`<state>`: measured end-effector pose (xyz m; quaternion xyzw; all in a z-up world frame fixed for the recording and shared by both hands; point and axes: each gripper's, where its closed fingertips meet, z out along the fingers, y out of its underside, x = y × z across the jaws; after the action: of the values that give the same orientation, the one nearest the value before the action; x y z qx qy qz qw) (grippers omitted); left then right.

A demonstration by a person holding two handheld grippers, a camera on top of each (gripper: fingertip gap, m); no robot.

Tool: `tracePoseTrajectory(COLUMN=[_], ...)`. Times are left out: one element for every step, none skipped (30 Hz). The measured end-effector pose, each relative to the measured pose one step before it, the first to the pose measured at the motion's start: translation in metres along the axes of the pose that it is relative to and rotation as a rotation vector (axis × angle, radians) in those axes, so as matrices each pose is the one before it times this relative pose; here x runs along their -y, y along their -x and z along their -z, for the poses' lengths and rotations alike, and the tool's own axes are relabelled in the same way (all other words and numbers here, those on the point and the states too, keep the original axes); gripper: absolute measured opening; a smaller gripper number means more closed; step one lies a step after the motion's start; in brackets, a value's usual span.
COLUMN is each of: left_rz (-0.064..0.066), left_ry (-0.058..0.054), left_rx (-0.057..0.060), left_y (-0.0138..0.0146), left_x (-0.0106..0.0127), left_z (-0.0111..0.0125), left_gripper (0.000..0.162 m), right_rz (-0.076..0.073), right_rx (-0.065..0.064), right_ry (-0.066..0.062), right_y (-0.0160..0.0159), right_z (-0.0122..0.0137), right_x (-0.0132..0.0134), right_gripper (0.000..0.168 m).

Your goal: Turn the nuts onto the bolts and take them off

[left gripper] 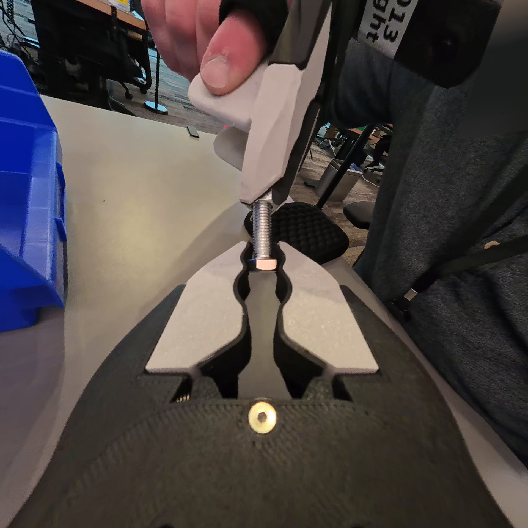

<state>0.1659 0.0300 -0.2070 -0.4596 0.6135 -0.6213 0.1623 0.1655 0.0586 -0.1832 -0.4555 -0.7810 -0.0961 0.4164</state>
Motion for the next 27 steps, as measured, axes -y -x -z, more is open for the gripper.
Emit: tracePoseTrajectory(left_rz=[0.0019, 0.0008, 0.0011, 0.0068, 0.0038, -0.0003, 0.0028, 0.0061, 0.0049, 0.0003, 0.0042, 0.0052, -0.0022, -0.0028, -0.0005, -0.0012, -0.0057, -0.0055, -0.0031, -0.0012, -0.0055, -0.0030, -0.0052, -0.0133, -0.0202, -0.0169, -0.0163], left_ry=[-0.0029, 0.0011, -0.0023, -0.0099, -0.0042, 0.0012, -0.0013, -0.0053, -0.0010, 0.0010, -0.0052, -0.0061, 0.0047, 0.0007, -0.0126, -0.0056, 0.0062, 0.0006, -0.0040, 0.0008, 0.0019, -0.0038, -0.0062, 0.0079, 0.0193, 0.0057, 0.0047], left_rx=[-0.0011, -0.0022, -0.0050, -0.0098, -0.0082, -0.0089, -0.0077, -0.0075, -0.0071, -0.0053, -0.0052, -0.0018, 0.0034, -0.0022, -0.0002, 0.0067, 0.0028, 0.0082, 0.0046, -0.0007, 0.0113, 0.0092, 0.0118, 0.0264, 0.0358, 0.0261, 0.0281], left_y=[-0.00005, -0.00012, -0.00042, -0.00090, -0.00079, -0.00108, -0.00086, -0.00052, -0.00027, -0.00029, -0.00038, 0.00031, 0.00067, -0.00042, -0.00038, 0.00056, -0.00016, 0.00056, 0.00024, -0.00030, 0.00131, 0.00095, 0.00129, 0.00285, 0.00365, 0.00213, 0.00209], left_x=[0.00057, -0.00035, -0.00003, 0.00108, 0.00048, -0.00039, -0.00030, 0.00016, -0.00039, -0.00077, 0.00032, 0.00065, -0.00078, -0.00036, 0.00190, 0.00155, -0.00006, 0.00038, 0.00094, 0.00035, 0.00022, 0.00091, 0.00142, -0.00025, -0.00119, 0.00082, 0.00137], left_z=[0.00043, -0.00013, -0.00011, 0.00059, 0.00019, -0.00037, -0.00033, -0.00011, -0.00024, -0.00032, 0.00018, 0.00046, 0.00018, 0.00007, 0.00082, 0.00049, -0.00004, 0.00026, 0.00053, 0.00070, 0.00061, 0.00090, 0.00121, 0.00092, 0.00055, 0.00081, 0.00056], left_gripper=[0.014, 0.014, 0.014, 0.014, 0.014, 0.014, 0.014, 0.014, 0.014, 0.014, 0.015, 0.015, 0.015, 0.015, 0.015, 0.014, 0.015, 0.015, 0.015, 0.015, 0.015, 0.015, 0.015, 0.015, 0.014, 0.014, 0.014], right_rz=[0.0181, 0.0142, 0.0136, 0.0168, 0.0169, 0.0189, 0.0226, 0.0255, 0.0218, 0.0171, 0.0162, 0.0109, -0.0023, -0.0184, -0.0282, -0.0295, -0.0270, -0.0277, -0.0337, -0.0359, -0.0338, -0.0413, -0.0652, -0.0893, -0.0998, -0.1104, -0.1303], right_rx=[-0.0079, -0.0035, -0.0074, -0.0118, -0.0072, -0.0033, -0.0042, -0.0053, -0.0023, -0.0028, -0.0080, -0.0052, 0.0016, -0.0004, -0.0034, 0.0001, 0.0011, 0.0005, -0.0011, -0.0006, -0.0015, -0.0049, 0.0055, 0.0233, 0.0151, 0.0175, 0.0378], right_ry=[0.0084, 0.0070, 0.0039, 0.0053, 0.0039, 0.0030, 0.0066, 0.0095, 0.0076, 0.0037, 0.0043, 0.0066, 0.0016, -0.0058, -0.0056, -0.0021, -0.0059, -0.0139, -0.0118, -0.0059, -0.0045, -0.0067, -0.0116, -0.0156, -0.0181, -0.0179, -0.0152], right_y=[-0.00039, -0.00005, -0.00045, -0.00070, -0.00025, 0.00013, -0.00010, -0.00009, 0.00015, 0.00004, -0.00047, -0.00028, 0.00030, -0.00071, -0.00147, -0.00128, -0.00097, -0.00111, -0.00159, -0.00151, -0.00143, -0.00202, -0.00152, 0.00002, -0.00127, -0.00111, 0.00118], right_z=[-0.00011, 0.00012, 0.00008, 0.00023, 0.00033, 0.00028, 0.00026, 0.00000, -0.00011, -0.00015, -0.00024, -0.00046, -0.00051, -0.00004, 0.00010, -0.00006, 0.00037, 0.00091, 0.00101, 0.00108, 0.00141, 0.00217, 0.00217, 0.00225, 0.00207, 0.00123, -0.00011], right_x=[-0.00025, 0.00003, 0.00022, 0.00016, 0.00032, 0.00061, 0.00029, -0.00007, 0.00007, 0.00022, -0.00040, -0.00068, -0.00002, 0.00060, -0.00028, -0.00095, -0.00023, 0.00087, 0.00072, -0.00044, -0.00110, -0.00152, -0.00148, -0.00086, -0.00082, -0.00083, -0.00093], right_gripper=[0.017, 0.018, 0.018, 0.018, 0.018, 0.018, 0.018, 0.018, 0.018, 0.018, 0.018, 0.018, 0.018, 0.018, 0.018, 0.020, 0.022, 0.024, 0.026, 0.028, 0.030, 0.034, 0.037, 0.037, 0.037, 0.039, 0.042])
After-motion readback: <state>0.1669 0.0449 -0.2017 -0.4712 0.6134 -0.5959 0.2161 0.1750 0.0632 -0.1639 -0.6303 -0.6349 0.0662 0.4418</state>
